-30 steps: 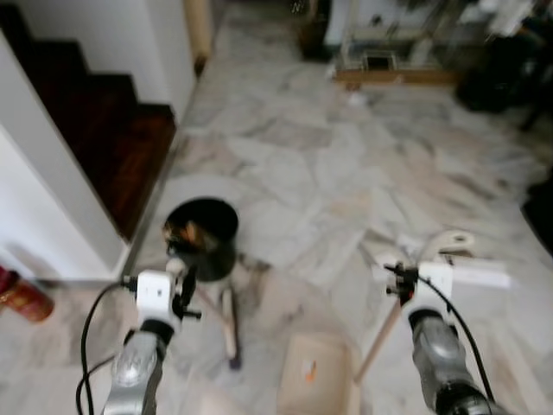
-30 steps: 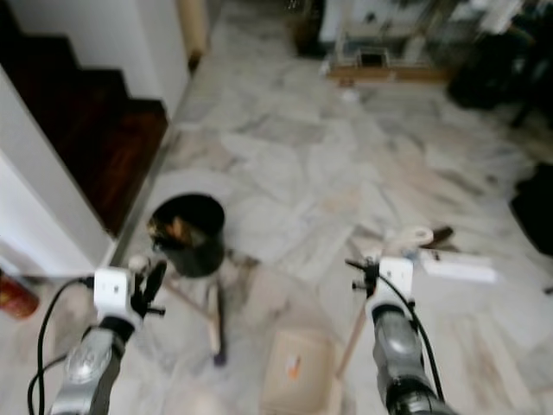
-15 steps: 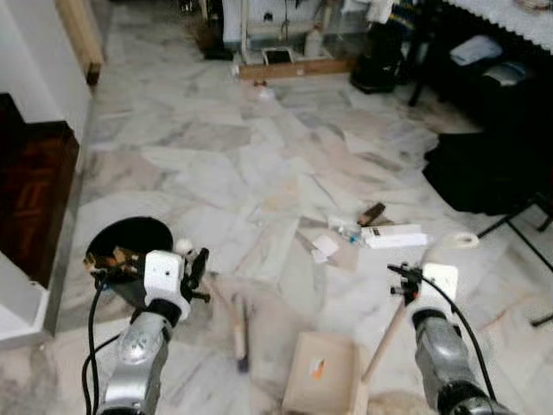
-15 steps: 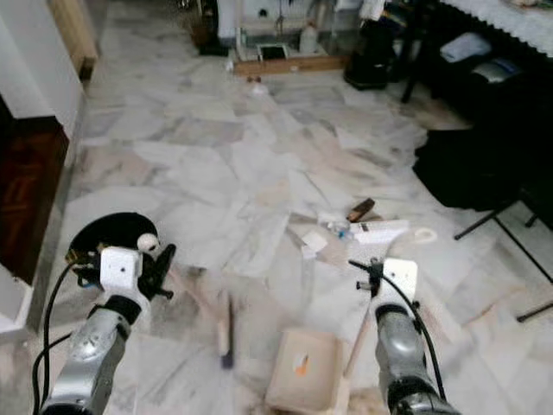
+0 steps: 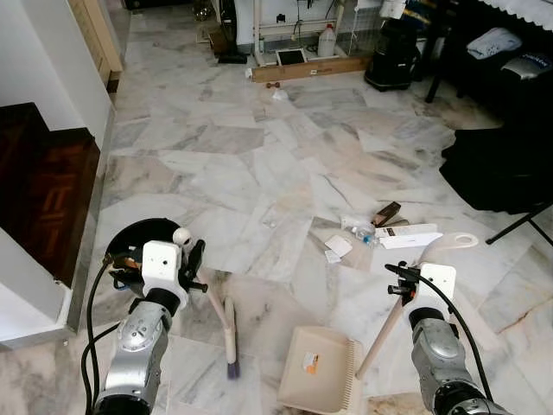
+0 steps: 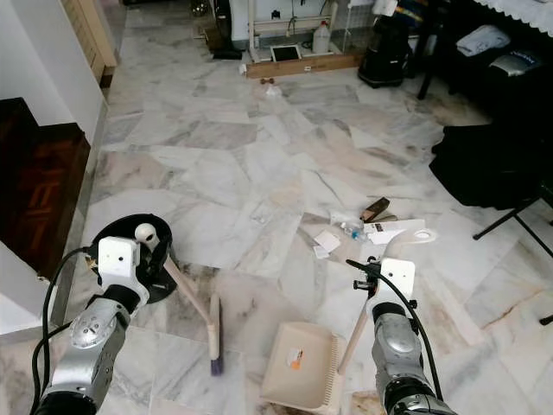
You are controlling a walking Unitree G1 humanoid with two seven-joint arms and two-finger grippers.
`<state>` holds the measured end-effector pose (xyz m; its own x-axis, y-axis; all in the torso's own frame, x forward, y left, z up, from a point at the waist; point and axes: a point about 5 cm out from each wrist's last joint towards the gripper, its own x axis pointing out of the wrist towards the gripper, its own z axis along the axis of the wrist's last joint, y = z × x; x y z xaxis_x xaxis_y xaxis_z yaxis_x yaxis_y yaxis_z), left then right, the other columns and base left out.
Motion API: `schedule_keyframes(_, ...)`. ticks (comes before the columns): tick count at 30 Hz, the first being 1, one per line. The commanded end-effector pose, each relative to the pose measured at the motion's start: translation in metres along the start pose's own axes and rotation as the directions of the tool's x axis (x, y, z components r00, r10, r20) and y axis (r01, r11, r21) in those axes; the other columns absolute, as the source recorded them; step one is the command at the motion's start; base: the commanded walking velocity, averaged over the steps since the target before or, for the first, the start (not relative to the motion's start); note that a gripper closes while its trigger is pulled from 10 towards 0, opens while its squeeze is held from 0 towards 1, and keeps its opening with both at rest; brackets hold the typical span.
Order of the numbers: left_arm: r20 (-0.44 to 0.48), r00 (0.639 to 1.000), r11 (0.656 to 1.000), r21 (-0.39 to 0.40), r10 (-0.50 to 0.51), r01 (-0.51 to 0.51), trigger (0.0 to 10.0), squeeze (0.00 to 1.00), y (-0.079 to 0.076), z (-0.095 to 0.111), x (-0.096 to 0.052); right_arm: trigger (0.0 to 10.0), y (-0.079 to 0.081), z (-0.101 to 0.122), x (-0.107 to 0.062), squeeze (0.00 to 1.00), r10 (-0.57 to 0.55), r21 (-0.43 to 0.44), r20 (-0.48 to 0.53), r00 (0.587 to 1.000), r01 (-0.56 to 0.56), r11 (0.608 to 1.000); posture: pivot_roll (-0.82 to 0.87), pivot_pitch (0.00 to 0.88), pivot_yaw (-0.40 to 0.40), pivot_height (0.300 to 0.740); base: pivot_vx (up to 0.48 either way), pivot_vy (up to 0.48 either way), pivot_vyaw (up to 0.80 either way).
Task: Sweep floor
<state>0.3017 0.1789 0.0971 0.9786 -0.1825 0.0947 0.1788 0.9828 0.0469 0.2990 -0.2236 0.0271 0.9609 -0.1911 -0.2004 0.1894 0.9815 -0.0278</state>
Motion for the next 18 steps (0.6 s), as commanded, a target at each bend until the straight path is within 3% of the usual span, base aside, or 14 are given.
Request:
schedule_keyframes(1, 0.028, 1.0, 1.0, 0.004, 0.005, -0.005, 10.0, 0.0, 0.002, 0.0061, 0.0037, 10.0, -0.0013, 0.0069, 0.0027, 0.0, -0.009, 0.02, 0.032, 0.999, 0.008, 1.0, 0.03, 0.065, 0.017, 0.74, 0.292, 0.0, -0.8)
schedule_keyframes(6, 0.027, 1.0, 1.0, 0.004, 0.011, -0.011, 10.0, 0.0, 0.0031, 0.0062, 0.0041, 10.0, -0.001, 0.0083, 0.003, 0.0, -0.01, 0.008, 0.041, 0.999, 0.01, 1.0, 0.03, 0.07, 0.017, 0.74, 0.323, 0.0, -0.67)
schedule_keyframes(18, 0.029, 0.999, 1.0, 0.007, 0.022, -0.022, 10.0, 0.0, 0.0059, 0.0071, 0.0064, 10.0, 0.0026, 0.0104, 0.0045, 0.0, -0.001, 0.008, 0.046, 0.999, 0.001, 1.0, 0.03, 0.076, 0.013, 0.74, 0.364, 0.0, 0.0)
